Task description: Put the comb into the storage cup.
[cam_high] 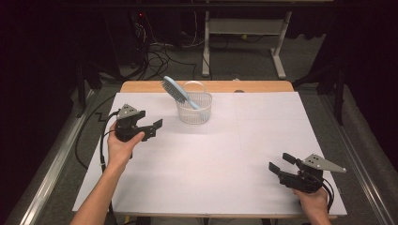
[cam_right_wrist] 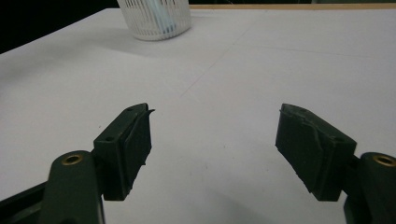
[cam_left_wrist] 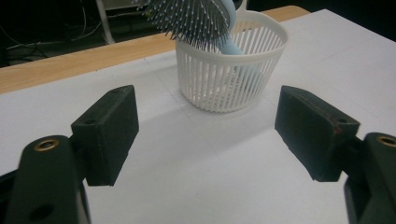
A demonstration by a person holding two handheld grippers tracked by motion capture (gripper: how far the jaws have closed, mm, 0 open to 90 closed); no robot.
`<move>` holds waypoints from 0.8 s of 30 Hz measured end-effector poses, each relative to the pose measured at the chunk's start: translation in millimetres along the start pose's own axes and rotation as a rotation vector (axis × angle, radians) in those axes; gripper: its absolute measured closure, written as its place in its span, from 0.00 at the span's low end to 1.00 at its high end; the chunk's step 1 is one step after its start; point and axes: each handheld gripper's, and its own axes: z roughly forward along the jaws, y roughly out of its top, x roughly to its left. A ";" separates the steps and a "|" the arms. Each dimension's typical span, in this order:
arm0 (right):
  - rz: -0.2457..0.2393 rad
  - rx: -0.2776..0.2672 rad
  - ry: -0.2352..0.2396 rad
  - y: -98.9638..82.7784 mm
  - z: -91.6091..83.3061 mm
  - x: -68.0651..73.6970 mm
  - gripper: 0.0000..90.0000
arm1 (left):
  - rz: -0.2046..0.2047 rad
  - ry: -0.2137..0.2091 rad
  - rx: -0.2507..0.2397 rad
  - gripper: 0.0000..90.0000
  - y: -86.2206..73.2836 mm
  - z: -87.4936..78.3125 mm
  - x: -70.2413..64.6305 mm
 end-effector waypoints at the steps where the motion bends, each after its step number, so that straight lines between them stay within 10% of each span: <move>1: 0.000 -0.001 -0.001 0.0 0.1 0.0 0.30 | 0.000 0.000 0.001 0.25 -0.8 -0.2 0.2; 24: 0.000 -0.006 -0.005 0.3 -0.5 0.6 0.30 | 0.017 0.007 -0.028 0.25 -8.3 -16.5 -5.3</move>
